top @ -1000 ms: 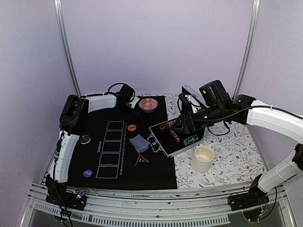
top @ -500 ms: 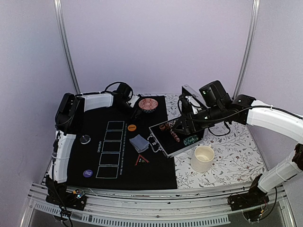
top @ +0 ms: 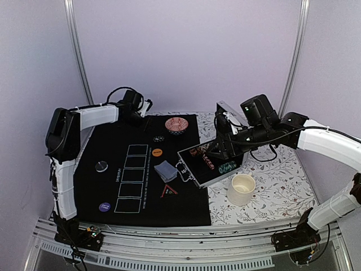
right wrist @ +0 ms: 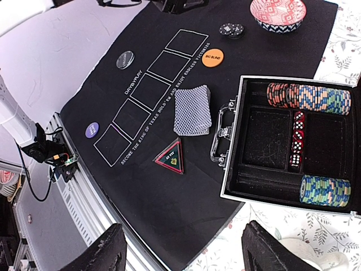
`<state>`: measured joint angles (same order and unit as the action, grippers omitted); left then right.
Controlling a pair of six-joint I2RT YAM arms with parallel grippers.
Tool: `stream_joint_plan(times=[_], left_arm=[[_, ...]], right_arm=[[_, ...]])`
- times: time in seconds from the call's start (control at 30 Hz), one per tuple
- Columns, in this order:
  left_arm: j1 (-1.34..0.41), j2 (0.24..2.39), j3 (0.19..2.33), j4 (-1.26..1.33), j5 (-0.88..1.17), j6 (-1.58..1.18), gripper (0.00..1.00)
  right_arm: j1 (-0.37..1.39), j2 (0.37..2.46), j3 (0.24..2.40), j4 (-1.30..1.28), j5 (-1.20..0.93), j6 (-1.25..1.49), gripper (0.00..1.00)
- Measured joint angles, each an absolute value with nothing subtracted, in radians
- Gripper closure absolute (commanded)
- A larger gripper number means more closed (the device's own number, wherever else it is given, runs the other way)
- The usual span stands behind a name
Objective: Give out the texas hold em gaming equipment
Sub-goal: Adjust the poker chips pile in the big blind area.
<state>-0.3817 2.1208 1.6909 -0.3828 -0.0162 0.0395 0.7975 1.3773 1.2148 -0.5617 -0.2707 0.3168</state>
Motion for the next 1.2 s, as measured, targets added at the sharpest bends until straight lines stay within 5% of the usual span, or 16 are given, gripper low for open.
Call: stream_joint_plan(times=[1.2], left_arm=[[-0.384, 2.369, 1.827, -0.475, 0.004, -0.001, 0.50]], right_arm=[[0.797, 1.361, 1.215, -0.569, -0.262, 0.310, 0.28]])
